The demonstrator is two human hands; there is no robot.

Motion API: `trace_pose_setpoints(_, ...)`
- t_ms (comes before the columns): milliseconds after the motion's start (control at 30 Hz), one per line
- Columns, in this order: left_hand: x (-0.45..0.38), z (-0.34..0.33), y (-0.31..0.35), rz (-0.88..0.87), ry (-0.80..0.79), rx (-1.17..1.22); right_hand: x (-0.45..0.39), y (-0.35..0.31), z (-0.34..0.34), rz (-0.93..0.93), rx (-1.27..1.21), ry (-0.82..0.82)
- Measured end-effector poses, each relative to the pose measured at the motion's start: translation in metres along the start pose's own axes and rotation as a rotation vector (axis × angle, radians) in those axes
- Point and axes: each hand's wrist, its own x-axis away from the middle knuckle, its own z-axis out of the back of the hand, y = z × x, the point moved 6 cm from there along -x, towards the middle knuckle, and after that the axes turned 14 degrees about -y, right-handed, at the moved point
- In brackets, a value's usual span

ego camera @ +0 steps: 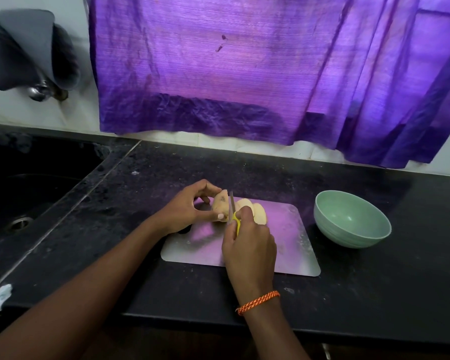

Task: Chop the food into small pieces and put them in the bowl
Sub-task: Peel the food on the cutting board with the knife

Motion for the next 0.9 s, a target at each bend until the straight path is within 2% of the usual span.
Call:
trace_pose_setpoints(133,-0.001,-0.001,0.000,-0.010,0.007,-0.038,0.001,-0.003,0.000,0.047,-0.003,0.071)
trace_pose_setpoints(500,-0.006,-0.002,-0.023,0.119,0.003,-0.246,0.002,-0.005,0.001,0.087,-0.031,0.076)
trace_pose_setpoints(900,-0.004,-0.003,-0.016,0.133,0.018,-0.282,0.002,-0.003,-0.002,0.080,0.028,0.032)
